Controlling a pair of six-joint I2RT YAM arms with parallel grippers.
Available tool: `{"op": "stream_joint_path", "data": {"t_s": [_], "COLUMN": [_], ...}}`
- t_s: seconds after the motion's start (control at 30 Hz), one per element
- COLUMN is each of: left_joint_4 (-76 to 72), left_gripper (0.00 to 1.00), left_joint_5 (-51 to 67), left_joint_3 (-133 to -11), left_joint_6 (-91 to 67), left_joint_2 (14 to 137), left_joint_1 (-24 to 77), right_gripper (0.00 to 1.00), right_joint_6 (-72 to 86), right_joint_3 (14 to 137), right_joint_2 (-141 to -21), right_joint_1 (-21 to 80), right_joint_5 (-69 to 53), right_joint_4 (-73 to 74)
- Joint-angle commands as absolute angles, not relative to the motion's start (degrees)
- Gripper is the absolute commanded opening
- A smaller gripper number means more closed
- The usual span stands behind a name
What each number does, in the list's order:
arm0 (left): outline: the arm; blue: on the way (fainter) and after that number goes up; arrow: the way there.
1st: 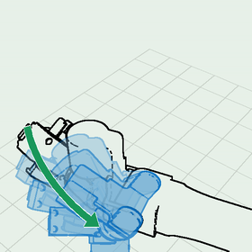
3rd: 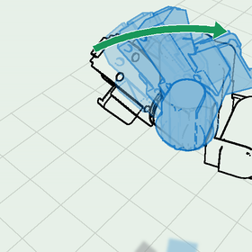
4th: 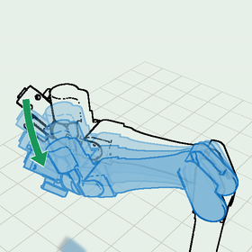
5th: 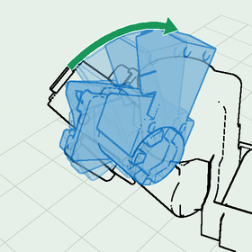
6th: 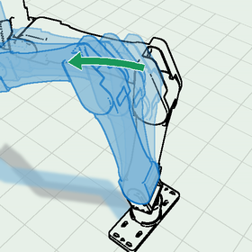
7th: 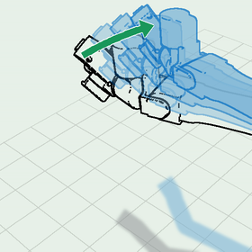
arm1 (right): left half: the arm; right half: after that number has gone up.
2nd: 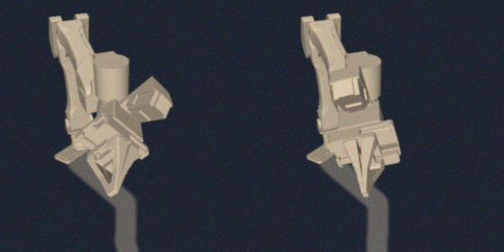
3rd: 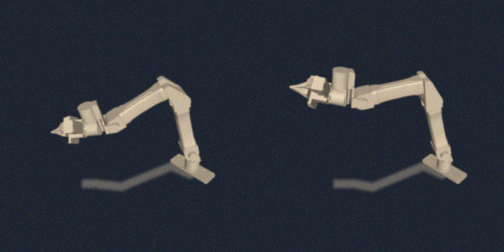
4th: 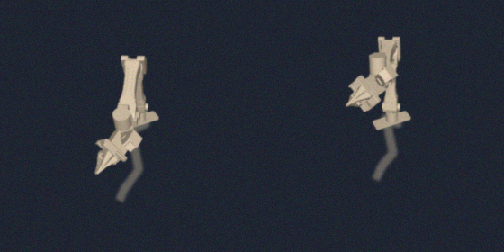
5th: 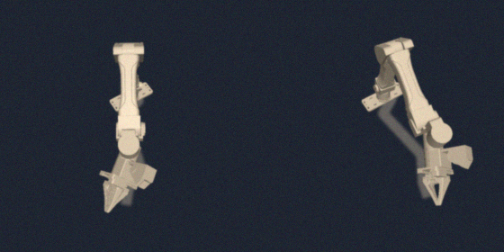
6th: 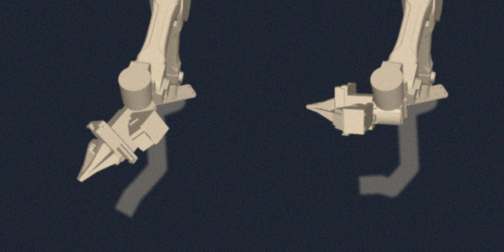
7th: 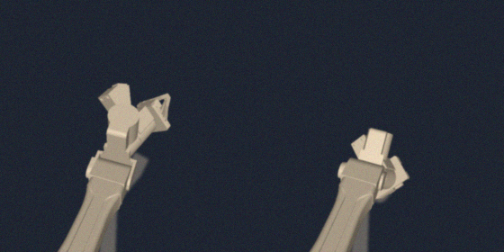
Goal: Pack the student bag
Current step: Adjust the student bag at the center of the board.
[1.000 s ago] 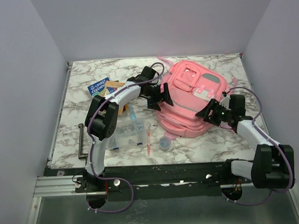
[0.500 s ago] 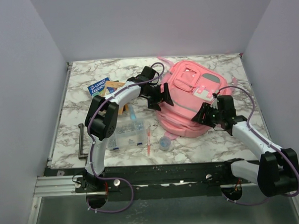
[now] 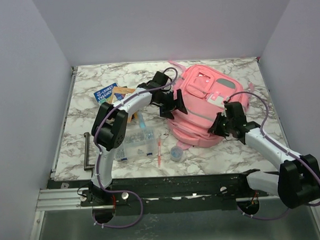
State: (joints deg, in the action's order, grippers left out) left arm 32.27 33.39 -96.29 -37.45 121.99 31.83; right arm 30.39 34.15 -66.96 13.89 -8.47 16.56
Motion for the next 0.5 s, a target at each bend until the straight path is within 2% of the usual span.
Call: {"op": "stream_joint_path", "data": {"t_s": [0.0,0.17,0.23,0.33,0.47], "left_joint_4": [29.1,26.0,24.4,24.3,24.9], "left_gripper": [0.85,0.84,0.84,0.85,0.88], "left_joint_5": [36.3,36.8,36.5,35.0,32.5], "left_joint_3": [-94.9,-92.7,-91.4,-90.8,-90.6], "left_joint_6": [-39.0,-40.4,-40.5,-38.7,-35.6], "left_joint_2": [122.3,120.4,118.8,116.0,112.6], "left_joint_1": [34.1,34.8,34.8,34.8,34.9], "right_gripper": [0.08,0.04,0.12,0.33,0.46], "right_joint_6": [34.5,44.5,48.3,49.4,48.7], "right_joint_3": [38.7,39.0,38.3,40.1,40.3], "right_joint_2": [-68.4,-70.0,-71.7,-75.7,-75.1], "right_joint_1": [17.9,19.2,19.2,19.2,19.1], "right_joint_5": [-8.1,-18.2,-20.6,-18.5,-15.6], "right_joint_4": [19.8,12.1,7.5,8.6,11.8]}}
